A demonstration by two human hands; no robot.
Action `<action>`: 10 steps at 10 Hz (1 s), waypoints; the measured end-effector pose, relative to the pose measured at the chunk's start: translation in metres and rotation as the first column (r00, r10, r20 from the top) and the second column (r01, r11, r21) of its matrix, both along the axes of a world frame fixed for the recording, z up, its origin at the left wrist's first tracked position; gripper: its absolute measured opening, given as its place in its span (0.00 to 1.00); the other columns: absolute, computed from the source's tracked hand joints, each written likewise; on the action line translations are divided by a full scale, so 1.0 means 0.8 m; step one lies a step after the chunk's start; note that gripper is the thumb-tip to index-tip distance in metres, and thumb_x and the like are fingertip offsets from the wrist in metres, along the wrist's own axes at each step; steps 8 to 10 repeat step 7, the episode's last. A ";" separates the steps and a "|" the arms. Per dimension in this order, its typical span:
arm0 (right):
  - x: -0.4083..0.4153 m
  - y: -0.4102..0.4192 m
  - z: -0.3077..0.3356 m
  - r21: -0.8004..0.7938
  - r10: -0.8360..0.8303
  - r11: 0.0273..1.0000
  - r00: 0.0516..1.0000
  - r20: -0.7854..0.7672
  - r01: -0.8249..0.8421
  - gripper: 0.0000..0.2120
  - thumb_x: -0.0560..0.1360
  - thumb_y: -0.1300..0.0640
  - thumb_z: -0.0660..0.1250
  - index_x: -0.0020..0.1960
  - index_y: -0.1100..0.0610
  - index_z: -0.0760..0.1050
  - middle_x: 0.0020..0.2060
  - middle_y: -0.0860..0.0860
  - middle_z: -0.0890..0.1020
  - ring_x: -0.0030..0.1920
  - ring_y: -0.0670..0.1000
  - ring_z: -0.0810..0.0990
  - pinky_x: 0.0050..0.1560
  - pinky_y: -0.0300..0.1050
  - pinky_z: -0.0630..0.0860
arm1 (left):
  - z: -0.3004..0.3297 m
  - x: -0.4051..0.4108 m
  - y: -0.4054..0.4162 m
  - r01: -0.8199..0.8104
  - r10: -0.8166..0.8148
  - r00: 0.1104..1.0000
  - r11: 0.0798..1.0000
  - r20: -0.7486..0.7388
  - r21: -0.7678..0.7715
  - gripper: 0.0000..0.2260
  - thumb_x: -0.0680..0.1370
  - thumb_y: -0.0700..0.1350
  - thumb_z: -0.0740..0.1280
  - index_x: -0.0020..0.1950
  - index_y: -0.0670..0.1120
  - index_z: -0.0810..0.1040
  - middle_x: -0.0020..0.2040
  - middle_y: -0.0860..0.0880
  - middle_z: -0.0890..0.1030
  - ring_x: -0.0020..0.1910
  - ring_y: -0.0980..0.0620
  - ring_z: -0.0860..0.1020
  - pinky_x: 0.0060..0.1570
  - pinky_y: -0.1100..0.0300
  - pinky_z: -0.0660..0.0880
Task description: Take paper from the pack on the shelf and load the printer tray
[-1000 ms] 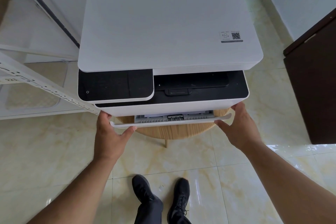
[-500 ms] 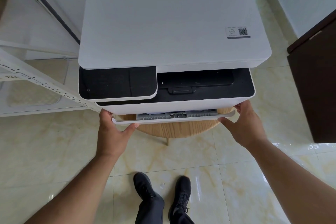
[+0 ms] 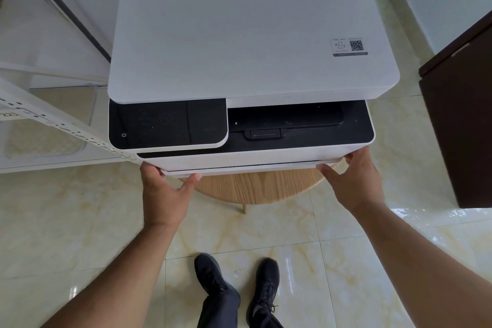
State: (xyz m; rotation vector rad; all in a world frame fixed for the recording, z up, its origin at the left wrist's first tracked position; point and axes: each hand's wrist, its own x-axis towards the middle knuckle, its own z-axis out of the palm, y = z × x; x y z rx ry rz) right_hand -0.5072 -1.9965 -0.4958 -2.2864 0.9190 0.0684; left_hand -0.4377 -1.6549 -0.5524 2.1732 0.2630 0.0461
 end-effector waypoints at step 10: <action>-0.029 0.001 0.040 -0.053 0.104 0.992 0.983 -0.151 -0.113 0.29 0.77 0.42 0.72 0.73 0.54 0.70 0.68 0.52 0.82 0.65 0.56 0.81 0.60 0.55 0.80 | 0.061 -0.023 0.018 0.024 -0.010 0.991 0.995 -0.136 0.102 0.31 0.77 0.47 0.75 0.76 0.47 0.65 0.75 0.46 0.71 0.73 0.49 0.72 0.69 0.44 0.74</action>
